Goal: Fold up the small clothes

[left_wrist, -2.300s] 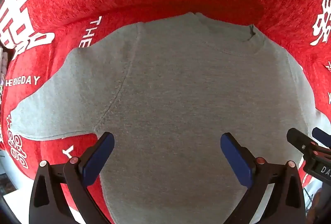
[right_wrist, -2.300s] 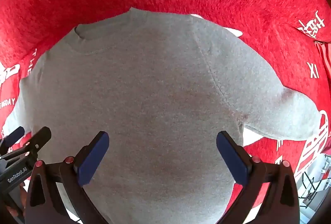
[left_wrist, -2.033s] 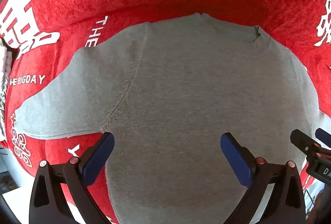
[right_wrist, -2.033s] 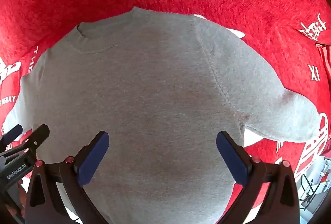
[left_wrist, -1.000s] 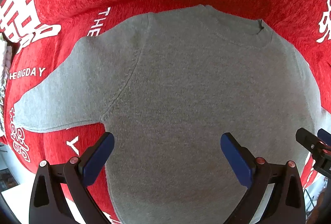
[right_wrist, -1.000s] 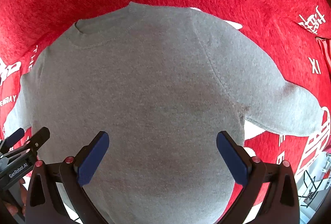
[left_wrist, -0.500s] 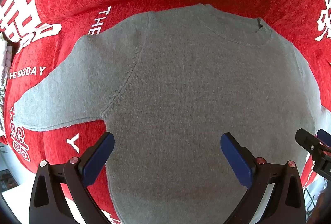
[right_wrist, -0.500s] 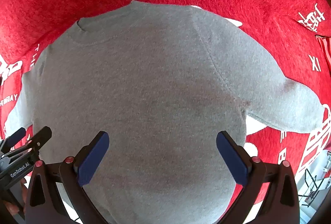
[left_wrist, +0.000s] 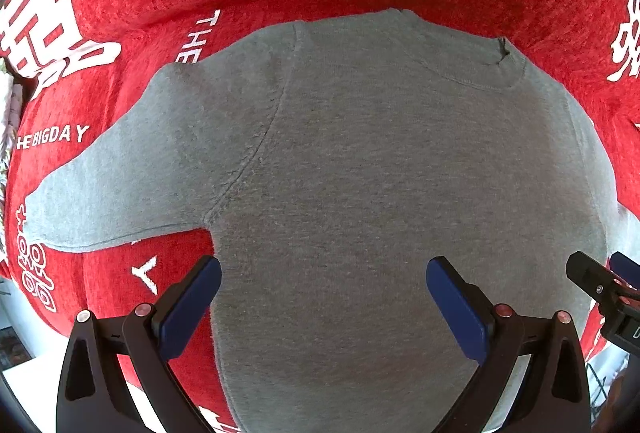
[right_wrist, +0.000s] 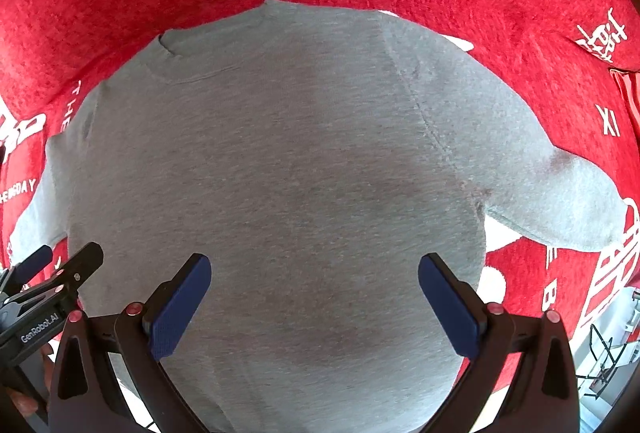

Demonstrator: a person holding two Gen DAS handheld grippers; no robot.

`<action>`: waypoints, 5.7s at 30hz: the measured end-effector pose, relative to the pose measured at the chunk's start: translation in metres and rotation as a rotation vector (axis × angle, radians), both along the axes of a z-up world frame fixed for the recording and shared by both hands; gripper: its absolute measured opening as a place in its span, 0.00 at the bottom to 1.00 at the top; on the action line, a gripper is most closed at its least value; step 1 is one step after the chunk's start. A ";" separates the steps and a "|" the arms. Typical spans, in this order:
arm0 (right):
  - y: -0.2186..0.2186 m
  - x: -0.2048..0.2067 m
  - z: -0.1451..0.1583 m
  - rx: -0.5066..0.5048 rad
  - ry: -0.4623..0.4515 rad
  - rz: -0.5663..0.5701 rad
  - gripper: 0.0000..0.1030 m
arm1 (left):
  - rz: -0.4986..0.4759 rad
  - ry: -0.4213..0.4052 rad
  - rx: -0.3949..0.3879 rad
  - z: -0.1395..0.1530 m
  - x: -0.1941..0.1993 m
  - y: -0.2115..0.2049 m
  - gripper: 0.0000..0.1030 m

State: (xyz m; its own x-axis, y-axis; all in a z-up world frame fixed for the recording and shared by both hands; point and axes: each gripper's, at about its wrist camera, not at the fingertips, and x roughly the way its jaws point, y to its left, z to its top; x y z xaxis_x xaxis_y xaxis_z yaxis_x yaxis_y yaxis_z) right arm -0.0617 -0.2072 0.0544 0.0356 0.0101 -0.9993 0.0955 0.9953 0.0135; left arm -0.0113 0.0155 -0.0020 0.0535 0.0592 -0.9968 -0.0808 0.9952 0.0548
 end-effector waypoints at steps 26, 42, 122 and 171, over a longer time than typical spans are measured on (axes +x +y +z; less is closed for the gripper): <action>0.092 -0.005 -0.002 -0.010 0.009 0.136 1.00 | 0.158 -0.043 -0.050 -0.009 -0.032 0.102 1.00; 0.198 -0.017 -0.011 -0.016 0.010 0.341 1.00 | 0.588 -0.169 -0.161 -0.055 -0.111 0.316 1.00; 0.227 0.078 0.026 0.439 -0.393 0.264 0.08 | 0.258 -0.261 0.014 0.010 -0.097 0.210 0.98; -0.092 0.014 -0.048 0.324 -0.219 -0.276 0.08 | 0.031 -0.239 0.142 -0.033 -0.024 0.126 0.98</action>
State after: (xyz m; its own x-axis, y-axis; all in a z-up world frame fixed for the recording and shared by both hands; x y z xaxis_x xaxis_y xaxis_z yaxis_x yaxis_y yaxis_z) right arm -0.0481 -0.2991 0.0059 0.2904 0.2808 -0.9148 0.3155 0.8744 0.3685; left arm -0.0353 0.1410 -0.0349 0.2820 0.2031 -0.9377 -0.1386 0.9757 0.1696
